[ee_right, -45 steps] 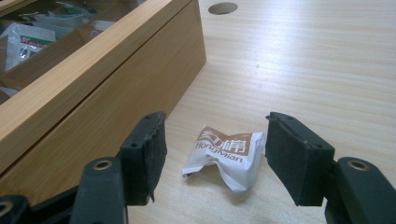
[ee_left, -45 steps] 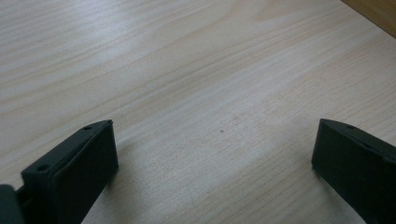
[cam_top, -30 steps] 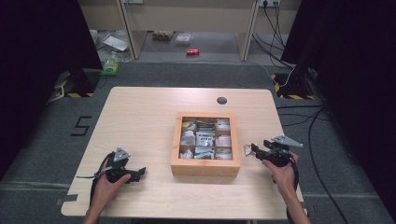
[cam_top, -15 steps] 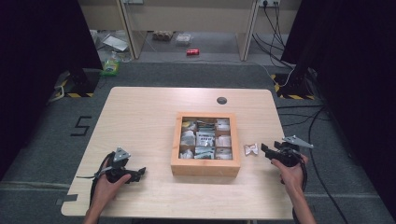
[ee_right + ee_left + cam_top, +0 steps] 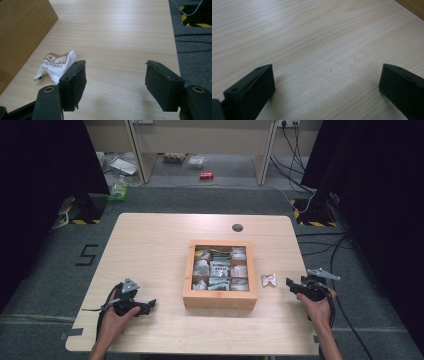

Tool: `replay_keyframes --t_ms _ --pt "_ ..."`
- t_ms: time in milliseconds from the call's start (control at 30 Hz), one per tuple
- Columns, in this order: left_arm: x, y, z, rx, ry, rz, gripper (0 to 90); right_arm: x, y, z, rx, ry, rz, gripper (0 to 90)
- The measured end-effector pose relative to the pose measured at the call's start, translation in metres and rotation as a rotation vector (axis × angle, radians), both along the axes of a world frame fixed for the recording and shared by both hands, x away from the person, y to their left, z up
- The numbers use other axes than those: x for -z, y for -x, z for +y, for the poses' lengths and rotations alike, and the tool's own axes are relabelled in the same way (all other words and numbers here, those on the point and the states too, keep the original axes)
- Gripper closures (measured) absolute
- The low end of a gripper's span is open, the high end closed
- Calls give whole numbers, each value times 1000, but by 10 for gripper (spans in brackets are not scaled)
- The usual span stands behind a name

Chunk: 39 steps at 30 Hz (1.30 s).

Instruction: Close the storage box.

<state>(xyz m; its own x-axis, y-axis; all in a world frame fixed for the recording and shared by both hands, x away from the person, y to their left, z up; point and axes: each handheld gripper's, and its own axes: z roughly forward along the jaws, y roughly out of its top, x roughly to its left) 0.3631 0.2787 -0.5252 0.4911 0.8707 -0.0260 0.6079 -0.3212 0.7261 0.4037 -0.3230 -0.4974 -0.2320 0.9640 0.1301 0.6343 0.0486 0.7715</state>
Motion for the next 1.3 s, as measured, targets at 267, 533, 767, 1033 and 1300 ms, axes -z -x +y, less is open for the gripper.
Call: replay_keyframes --t_ms 267,533,767,1033,1300 --pt "0 0 0 0 0 0 0 6 0 6 -38 34 33 316" --pt "0 0 0 1 -1 0 0 14 1 10 -66 73 42 274" --pt "0 0 0 0 0 0 0 16 1 17 -100 157 35 195" --pt "0 0 0 0 0 0 0 16 0 17 -100 155 35 193" --pt "0 0 0 0 0 0 0 16 0 17 -100 155 36 192"
